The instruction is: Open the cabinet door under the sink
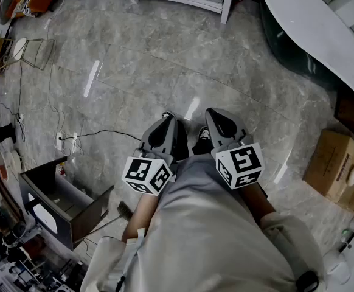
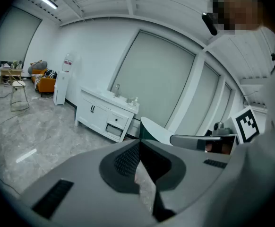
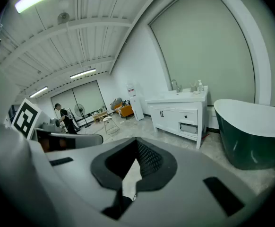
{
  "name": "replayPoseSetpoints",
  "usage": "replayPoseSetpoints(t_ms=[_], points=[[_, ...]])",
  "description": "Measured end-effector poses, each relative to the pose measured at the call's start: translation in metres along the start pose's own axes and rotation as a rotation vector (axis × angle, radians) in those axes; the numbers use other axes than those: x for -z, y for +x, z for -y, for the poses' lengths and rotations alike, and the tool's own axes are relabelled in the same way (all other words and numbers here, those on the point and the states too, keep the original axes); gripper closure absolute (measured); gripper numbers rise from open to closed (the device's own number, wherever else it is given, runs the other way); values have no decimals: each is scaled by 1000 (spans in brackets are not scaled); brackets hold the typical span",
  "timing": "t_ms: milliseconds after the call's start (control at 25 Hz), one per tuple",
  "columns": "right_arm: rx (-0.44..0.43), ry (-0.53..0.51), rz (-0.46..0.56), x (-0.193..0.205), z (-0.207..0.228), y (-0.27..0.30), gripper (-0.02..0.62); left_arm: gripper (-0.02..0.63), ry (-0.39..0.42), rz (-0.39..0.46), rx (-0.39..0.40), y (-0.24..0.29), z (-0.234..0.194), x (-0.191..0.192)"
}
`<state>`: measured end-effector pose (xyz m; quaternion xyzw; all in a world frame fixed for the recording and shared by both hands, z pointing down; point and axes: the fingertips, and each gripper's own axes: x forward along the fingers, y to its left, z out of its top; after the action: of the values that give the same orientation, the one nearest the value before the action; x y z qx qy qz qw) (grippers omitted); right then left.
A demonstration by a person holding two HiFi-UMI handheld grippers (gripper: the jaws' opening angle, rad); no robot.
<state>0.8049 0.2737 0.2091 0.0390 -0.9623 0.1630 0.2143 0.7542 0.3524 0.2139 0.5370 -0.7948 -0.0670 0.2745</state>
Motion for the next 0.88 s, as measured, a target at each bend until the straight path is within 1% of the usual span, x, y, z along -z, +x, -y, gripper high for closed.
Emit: replayPoseSetpoints(t_ms=[160,280,400,520,720,800,880], points=[[-4,8,-19,10,-1,8,584,606,12,-12,-59,-2,-16,10],[-6,0,-47,14,-3,21,584,606,26,-15,-103,-4,-34,11],[-1,-14,-78,10,1,37,584,606,11,-18,-132,2,-59,6],[11,-20,-83,-4,5,55,584,606,-5,-12,-154,8,-85,-8],[6,16,-45,-38,3,93,584,606,-17,17,-184,14,-131,-41],[-6,10,-43,-50,-1,111,584,606,-26,25,-178,18,-148,-53],[-21,-3,-46,-62,-7,128,584,606,-46,42,-155,21,-163,-68]])
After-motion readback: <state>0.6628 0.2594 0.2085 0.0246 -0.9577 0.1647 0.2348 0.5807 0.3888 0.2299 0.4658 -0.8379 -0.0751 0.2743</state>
